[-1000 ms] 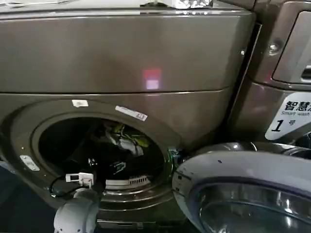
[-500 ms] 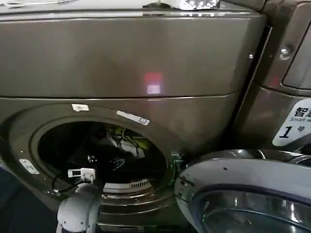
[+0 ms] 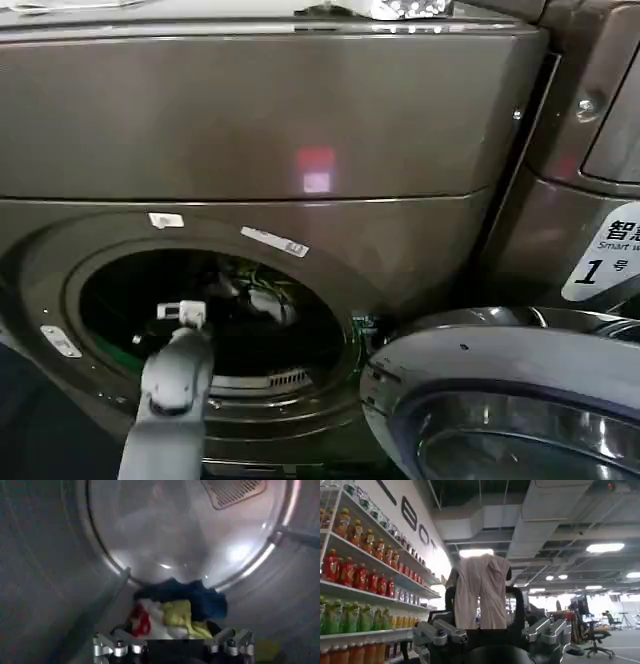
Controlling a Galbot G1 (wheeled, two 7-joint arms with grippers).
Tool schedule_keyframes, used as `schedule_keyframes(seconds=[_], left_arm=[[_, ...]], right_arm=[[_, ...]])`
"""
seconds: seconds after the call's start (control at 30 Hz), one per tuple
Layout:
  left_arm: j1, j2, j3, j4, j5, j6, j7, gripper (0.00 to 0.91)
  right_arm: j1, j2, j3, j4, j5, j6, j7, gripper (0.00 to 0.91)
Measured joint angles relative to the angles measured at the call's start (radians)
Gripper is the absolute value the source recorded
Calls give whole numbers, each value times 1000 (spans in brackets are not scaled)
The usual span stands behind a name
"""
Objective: Grasp the clothes from the dryer.
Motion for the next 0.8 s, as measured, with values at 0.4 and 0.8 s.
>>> schedule_keyframes(seconds=[0.4,0.8], left_arm=[[-262,2,-3,334,39,-164,26,907],[-436,13,-13,582,201,-258,149,907]], right_arm=[[13,3,-22,8,-5,3,-1,907],[10,1,-25,8,-6,4,-5,907]])
